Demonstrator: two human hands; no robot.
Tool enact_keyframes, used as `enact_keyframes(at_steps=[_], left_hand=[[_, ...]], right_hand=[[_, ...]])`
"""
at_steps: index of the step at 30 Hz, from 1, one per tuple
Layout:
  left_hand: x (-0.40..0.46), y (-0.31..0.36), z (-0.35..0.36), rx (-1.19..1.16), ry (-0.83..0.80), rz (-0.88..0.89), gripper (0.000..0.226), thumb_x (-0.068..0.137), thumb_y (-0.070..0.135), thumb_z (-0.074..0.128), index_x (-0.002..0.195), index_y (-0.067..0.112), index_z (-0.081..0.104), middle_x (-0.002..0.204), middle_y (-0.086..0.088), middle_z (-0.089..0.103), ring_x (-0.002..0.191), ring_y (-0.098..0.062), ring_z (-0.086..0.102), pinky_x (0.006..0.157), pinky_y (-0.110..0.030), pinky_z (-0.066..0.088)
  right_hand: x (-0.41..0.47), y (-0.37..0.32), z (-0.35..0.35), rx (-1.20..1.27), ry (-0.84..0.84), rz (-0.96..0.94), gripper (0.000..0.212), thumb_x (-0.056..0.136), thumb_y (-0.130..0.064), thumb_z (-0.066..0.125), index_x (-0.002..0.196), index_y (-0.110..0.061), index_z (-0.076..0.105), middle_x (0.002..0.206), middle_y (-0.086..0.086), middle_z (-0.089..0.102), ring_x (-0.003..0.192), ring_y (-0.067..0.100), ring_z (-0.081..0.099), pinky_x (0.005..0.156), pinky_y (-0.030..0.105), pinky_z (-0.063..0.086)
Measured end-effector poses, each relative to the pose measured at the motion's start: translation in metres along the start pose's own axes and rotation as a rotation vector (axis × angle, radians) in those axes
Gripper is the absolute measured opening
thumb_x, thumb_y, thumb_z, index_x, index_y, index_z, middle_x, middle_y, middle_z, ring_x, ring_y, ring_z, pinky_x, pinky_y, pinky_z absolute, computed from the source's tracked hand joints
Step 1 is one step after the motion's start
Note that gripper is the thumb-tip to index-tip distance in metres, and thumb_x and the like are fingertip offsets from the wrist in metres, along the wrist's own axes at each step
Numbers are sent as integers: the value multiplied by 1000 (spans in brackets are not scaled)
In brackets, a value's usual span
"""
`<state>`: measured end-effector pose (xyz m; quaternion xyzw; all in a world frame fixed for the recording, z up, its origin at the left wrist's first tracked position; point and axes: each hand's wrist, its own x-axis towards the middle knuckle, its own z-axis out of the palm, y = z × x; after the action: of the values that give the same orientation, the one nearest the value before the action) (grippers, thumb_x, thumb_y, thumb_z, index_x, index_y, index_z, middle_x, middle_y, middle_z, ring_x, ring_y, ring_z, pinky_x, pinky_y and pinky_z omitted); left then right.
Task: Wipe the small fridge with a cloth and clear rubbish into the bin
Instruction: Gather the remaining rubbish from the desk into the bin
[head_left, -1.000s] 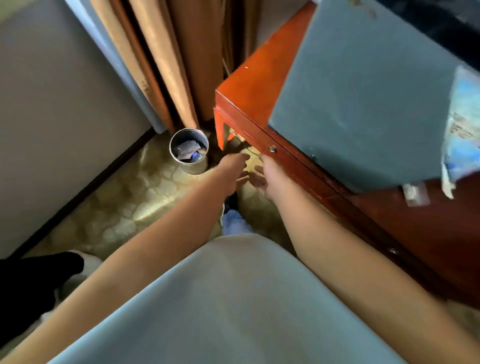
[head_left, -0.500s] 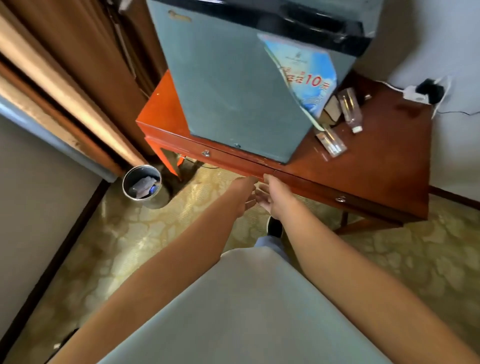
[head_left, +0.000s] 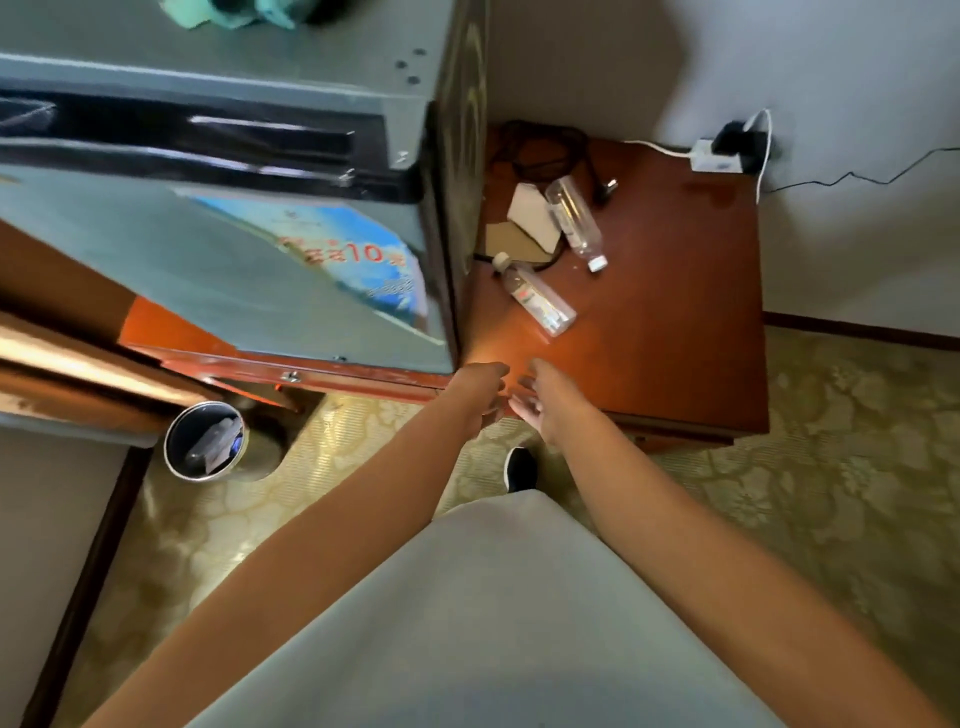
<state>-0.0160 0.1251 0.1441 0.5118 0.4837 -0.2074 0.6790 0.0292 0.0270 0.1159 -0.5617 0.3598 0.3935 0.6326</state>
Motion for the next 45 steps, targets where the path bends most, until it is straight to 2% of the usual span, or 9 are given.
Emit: enact_keyframes(at_steps=[6, 14, 18, 22, 24, 28, 36, 42, 45], left_hand=[[34, 37, 45, 18, 22, -32, 21, 101, 28, 54, 119, 18, 59, 117, -2, 60, 98, -20, 59, 85, -33, 49], [73, 73, 82, 23, 71, -100, 12, 101, 20, 49, 98, 18, 61, 90, 0, 56, 77, -18, 50, 70, -30, 45], [97, 84, 97, 36, 128, -121, 29, 100, 26, 55, 126, 16, 59, 106, -2, 61, 96, -21, 59, 88, -35, 55], [116, 86, 107, 10, 150, -160, 42, 97, 31, 58, 137, 23, 51, 130, 1, 57, 115, -20, 56, 98, -40, 54], [123, 87, 109, 10, 165, -175, 45, 97, 31, 57, 141, 24, 48, 134, 1, 55, 118, -21, 54, 99, -41, 54], [133, 86, 107, 1, 187, -199, 44, 99, 30, 54, 141, 23, 46, 131, 0, 54, 114, -19, 53, 100, -40, 53], [144, 74, 97, 58, 223, -202, 50, 94, 25, 54, 143, 26, 47, 126, -1, 59, 98, -18, 54, 85, -37, 55], [143, 56, 82, 130, 248, -214, 45, 96, 25, 55, 140, 18, 54, 118, -5, 61, 95, -21, 57, 87, -39, 57], [137, 46, 73, 122, 236, -219, 43, 96, 26, 56, 139, 18, 55, 123, -5, 60, 106, -24, 57, 89, -38, 56]], right_hand=[[39, -53, -18, -28, 6, 39, 27, 99, -30, 61, 121, -13, 59, 114, 5, 65, 96, 17, 65, 81, 33, 58], [83, -102, -27, -130, 22, 69, 28, 98, -26, 60, 123, -13, 58, 105, 7, 61, 86, 15, 61, 82, 32, 59], [108, -117, -26, -315, 16, -21, 29, 94, -24, 58, 122, -15, 57, 125, 7, 54, 103, 20, 57, 92, 38, 56], [126, -122, -25, -597, 4, -142, 46, 81, -31, 54, 125, -23, 61, 132, 8, 53, 100, 26, 61, 70, 30, 48], [130, -123, -25, -627, -12, -143, 51, 76, -33, 51, 125, -25, 61, 130, 9, 55, 102, 26, 62, 74, 32, 48], [141, -121, -24, -664, -55, -125, 60, 75, -35, 50, 133, -26, 56, 132, 8, 56, 109, 25, 61, 89, 37, 52], [139, -112, -17, -692, -134, -91, 43, 97, -18, 46, 139, -18, 54, 124, 9, 66, 98, 19, 59, 65, 21, 42], [137, -91, -17, -740, -143, -49, 40, 99, -25, 47, 137, -17, 59, 119, 8, 65, 91, 18, 58, 63, 23, 41], [131, -79, -14, -728, -142, -26, 37, 99, -27, 48, 132, -17, 62, 120, 7, 66, 97, 19, 63, 77, 29, 48]])
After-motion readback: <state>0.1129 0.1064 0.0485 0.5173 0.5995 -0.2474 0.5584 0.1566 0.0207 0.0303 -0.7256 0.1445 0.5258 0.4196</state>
